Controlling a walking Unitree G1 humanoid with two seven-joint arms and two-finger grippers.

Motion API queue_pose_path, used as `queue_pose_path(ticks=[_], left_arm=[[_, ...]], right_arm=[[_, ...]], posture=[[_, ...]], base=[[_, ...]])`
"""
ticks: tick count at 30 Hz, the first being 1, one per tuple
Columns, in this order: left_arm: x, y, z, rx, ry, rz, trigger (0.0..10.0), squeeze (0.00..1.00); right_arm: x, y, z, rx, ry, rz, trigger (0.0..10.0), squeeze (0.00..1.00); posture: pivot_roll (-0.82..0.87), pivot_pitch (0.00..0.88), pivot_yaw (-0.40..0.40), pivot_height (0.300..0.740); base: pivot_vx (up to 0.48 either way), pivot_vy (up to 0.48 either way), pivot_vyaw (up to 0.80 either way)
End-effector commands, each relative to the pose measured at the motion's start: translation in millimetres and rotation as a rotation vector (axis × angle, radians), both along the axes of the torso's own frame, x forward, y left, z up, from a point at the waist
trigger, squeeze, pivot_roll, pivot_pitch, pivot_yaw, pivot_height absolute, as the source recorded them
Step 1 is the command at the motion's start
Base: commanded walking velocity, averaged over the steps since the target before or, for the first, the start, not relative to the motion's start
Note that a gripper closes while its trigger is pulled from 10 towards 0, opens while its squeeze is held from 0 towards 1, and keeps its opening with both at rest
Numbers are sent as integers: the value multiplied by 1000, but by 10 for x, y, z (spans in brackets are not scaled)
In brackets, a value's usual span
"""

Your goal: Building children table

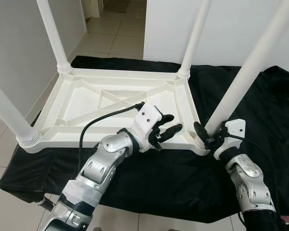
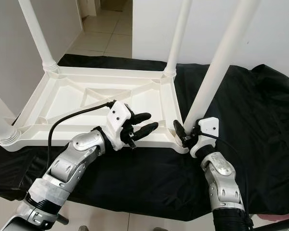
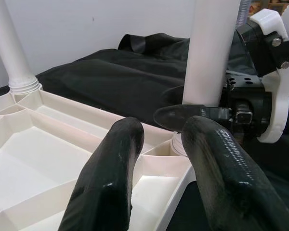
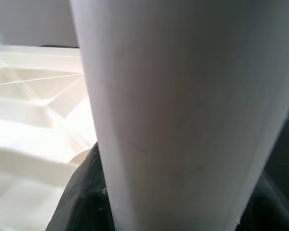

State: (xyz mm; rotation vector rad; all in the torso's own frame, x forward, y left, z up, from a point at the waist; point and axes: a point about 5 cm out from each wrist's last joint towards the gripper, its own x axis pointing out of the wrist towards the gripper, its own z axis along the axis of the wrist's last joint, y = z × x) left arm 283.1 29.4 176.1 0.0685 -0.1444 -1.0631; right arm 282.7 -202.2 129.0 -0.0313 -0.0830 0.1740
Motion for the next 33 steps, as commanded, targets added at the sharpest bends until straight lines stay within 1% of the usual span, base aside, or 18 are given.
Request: queue_pose_path(ticks=[1, 2, 4, 5, 6, 9, 10, 11, 12, 13, 15, 20, 24, 25, 27, 28, 29, 33], left_arm=[[7, 7, 7, 2, 8, -20, 10000, 0], [7, 7, 7, 2, 8, -20, 10000, 0], [-2, 3, 24, -9, 10, -22, 10000, 0], [-2, 3, 24, -9, 10, -22, 10000, 0], [-10, -4, 30, -14, 12, -24, 10000, 0], [-10, -4, 30, -14, 12, -24, 10000, 0], [-18, -12, 31, -17, 13, -27, 10000, 0], [-18, -12, 31, -17, 13, -27, 10000, 0], [-23, -23, 30, -17, 14, -29, 10000, 0], [-23, -23, 30, -17, 14, -29, 10000, 0], [-19, -26, 33, -20, 14, -18, 10000, 0], [-16, -21, 34, -23, 13, -7, 10000, 0], [-22, -17, 32, -26, 16, 6, 10000, 0], [-29, -18, 34, -27, 18, 4, 10000, 0], [-29, -18, 34, -27, 18, 4, 10000, 0], [-36, -21, 35, -26, 18, 2, 10000, 0], [-40, -20, 35, -25, 19, 1, 10000, 0], [-41, -18, 34, -24, 19, 0, 10000, 0]], right_arm=[[-28, -78, -124, -5, 70, -89, 10000, 0], [-28, -78, -124, -5, 70, -89, 10000, 0], [-36, -48, -194, 90, 104, -262, 10000, 0], [-36, -48, -194, 90, 104, -262, 10000, 0], [-38, -6, -237, 143, 130, -356, 10000, 0], [-38, -6, -237, 143, 130, -356, 10000, 0], [-38, 60, -273, 169, 149, -441, 10000, 0], [-38, 60, -273, 169, 149, -441, 10000, 0], [-46, 165, -326, 193, 184, -547, 10000, 0], [-46, 165, -326, 193, 184, -547, 10000, 0], [-24, 310, -338, 210, 205, -587, 10000, 0], [-11, 312, -302, 240, 195, -578, 10000, 0], [-7, 420, -261, 259, 171, -520, 10000, 0], [0, 456, -230, 251, 150, -492, 10000, 196], [0, 456, -230, 251, 150, -492, 10000, 196], [2, 488, -199, 262, 126, -450, 10000, 894], [-8, 513, -157, 273, 96, -416, 10000, 1000], [-27, 525, -113, 260, 65, -389, 10000, 1000]], posture=[[-119, 0, -21, 740], [-119, 0, -21, 740], [-112, 0, -24, 740], [-112, 0, -24, 740], [-112, 0, -23, 740], [-112, 0, -23, 740], [-111, 0, -25, 740], [-111, 0, -25, 740], [-106, 0, -33, 740], [-106, 0, -33, 740], [-91, 0, -48, 740], [-82, 0, -56, 740], [-70, 0, -62, 740], [-68, 0, -60, 740], [-68, 0, -60, 740], [-68, 0, -60, 740], [-66, 0, -64, 740], [-65, 0, -66, 740]], base=[[0, 0, 0], [0, 0, 0], [0, 0, 0], [0, 0, 0], [0, 0, 0], [0, 0, 0], [0, 0, 0], [0, 0, 0], [0, 0, 0], [0, 0, 0], [0, 0, 0], [0, 0, 0], [0, 0, 0], [0, 0, 0], [0, 0, 0], [0, 0, 0], [0, 0, 0], [0, 0, 0]])
